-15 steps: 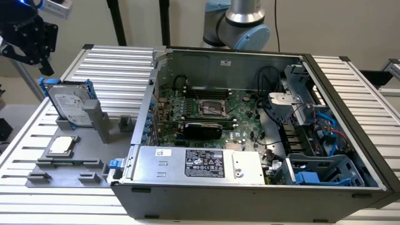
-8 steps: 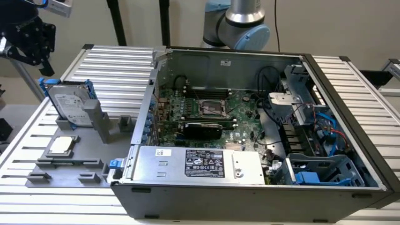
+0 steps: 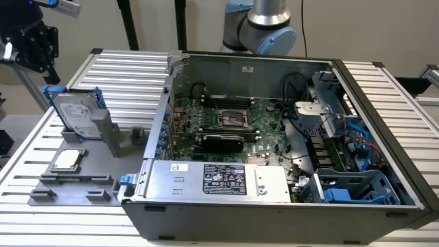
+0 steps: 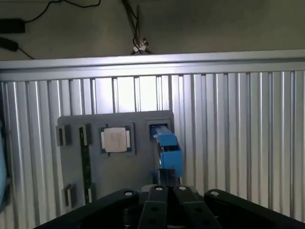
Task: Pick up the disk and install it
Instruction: 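Pick up the disk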
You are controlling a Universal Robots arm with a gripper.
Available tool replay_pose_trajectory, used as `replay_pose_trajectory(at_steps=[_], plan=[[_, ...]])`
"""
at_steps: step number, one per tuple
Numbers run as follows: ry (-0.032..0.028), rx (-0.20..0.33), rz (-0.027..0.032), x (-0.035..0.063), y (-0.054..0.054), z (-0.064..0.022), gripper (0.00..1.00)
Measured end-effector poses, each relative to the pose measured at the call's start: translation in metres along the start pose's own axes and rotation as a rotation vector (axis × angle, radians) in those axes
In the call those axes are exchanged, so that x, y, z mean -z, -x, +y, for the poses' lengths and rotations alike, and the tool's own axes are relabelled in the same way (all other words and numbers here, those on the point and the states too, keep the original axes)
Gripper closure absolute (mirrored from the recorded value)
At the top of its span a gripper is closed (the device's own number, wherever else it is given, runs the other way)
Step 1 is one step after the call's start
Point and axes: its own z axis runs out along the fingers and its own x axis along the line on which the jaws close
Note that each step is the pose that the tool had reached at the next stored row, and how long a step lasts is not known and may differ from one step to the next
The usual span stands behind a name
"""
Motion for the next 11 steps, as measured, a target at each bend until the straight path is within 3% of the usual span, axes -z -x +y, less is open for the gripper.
replay_pose_trajectory(at_steps=[5, 6, 11], plan=[[-0.0001, 0.058, -0.0037, -0.001, 0.0018, 0.0004, 1.0], [-0.0003, 0.061, -0.0045, -0.001, 0.0026, 0.0007, 0.0], [0.0, 0.065, -0.0059, -0.0022, 0.0052, 0.0028, 0.0]])
